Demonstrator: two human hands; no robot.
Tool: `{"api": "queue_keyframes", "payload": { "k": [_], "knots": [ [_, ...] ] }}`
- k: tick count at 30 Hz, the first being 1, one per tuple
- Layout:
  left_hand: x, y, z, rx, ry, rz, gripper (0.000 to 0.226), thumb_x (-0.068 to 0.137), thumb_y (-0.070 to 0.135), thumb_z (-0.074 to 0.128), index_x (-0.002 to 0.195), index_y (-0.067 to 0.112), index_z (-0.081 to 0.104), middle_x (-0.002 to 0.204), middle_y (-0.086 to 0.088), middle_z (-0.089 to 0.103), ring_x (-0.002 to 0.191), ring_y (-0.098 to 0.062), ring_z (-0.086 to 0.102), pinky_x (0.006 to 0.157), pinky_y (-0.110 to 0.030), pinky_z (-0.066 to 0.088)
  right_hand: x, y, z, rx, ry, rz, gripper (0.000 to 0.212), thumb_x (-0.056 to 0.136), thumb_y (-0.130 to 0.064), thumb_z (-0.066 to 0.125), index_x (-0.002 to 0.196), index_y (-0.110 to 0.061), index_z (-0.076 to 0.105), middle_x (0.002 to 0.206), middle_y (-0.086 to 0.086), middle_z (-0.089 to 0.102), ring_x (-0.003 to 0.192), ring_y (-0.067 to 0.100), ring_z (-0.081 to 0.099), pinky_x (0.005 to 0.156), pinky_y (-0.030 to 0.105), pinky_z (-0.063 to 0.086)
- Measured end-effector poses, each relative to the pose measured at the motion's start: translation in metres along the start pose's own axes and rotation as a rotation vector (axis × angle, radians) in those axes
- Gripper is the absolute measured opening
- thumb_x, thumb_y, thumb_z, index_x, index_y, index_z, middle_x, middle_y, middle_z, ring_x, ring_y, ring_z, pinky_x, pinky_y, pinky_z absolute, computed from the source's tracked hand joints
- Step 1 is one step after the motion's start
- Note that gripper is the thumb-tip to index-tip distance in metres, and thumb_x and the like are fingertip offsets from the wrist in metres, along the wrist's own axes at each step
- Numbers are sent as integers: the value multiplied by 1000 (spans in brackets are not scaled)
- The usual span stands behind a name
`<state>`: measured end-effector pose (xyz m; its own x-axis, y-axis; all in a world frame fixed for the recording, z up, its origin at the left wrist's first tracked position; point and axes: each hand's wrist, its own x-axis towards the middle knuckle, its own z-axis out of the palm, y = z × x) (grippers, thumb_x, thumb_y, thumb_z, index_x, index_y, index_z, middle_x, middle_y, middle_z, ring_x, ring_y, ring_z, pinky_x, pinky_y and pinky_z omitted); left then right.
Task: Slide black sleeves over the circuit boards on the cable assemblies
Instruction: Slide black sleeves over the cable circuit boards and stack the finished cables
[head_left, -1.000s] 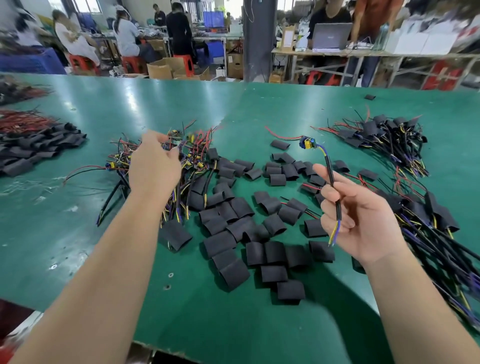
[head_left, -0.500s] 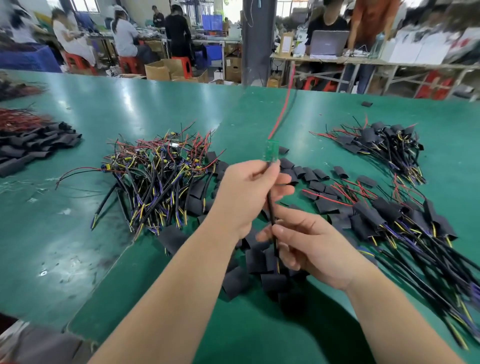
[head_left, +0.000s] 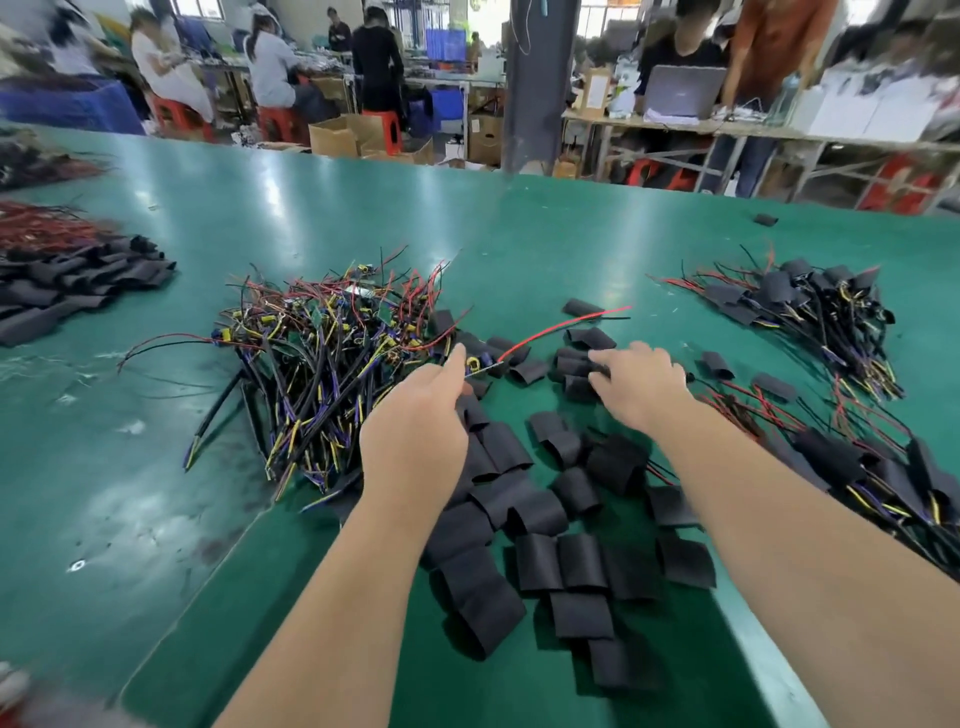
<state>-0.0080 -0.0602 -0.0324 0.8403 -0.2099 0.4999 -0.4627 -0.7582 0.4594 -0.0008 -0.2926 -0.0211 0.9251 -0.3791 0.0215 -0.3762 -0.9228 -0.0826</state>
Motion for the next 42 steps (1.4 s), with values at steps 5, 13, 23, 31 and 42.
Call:
{"api": "queue_keyframes", "payload": {
  "k": [5,13,23,31,42],
  "knots": [
    [-1,-3,1,-2,34,73,59,84,-8,50,139,14,50,100,-2,69,78,-28,61,49,-30,37,9,-10,-7,29,23,-11,19,91,-16,61,108,-10,64,114,16,63,108,34,58,89,37,49],
    [-9,0,-6,-57,76,112,63,75,-17,51,131,9,57,91,-5,71,74,-29,63,48,-41,49,-7,-17,-27,-133,-33,-86,28,78,-17,63,104,-17,52,110,6,56,94,29,56,73,30,44],
    [-12,6,-11,-149,149,239,55,76,-14,46,126,4,61,92,-5,73,82,-25,68,52,-41,53,-78,22,-35,1510,302,153,26,83,-1,63,105,-13,66,81,1,67,71,17,64,72,22,54],
    [-18,9,-10,-216,189,341,52,76,-16,47,123,1,63,88,-6,72,86,-21,71,51,-36,54,-133,27,-24,2393,277,425,3,93,-6,49,93,-4,50,103,16,61,75,19,73,75,29,59],
    [-20,13,-5,-211,182,373,55,71,-23,52,120,0,64,89,-7,73,83,-24,71,61,-39,57,-142,14,-34,2658,118,354,21,91,-9,54,107,4,53,119,24,64,96,27,71,76,33,59]
  ]
}}
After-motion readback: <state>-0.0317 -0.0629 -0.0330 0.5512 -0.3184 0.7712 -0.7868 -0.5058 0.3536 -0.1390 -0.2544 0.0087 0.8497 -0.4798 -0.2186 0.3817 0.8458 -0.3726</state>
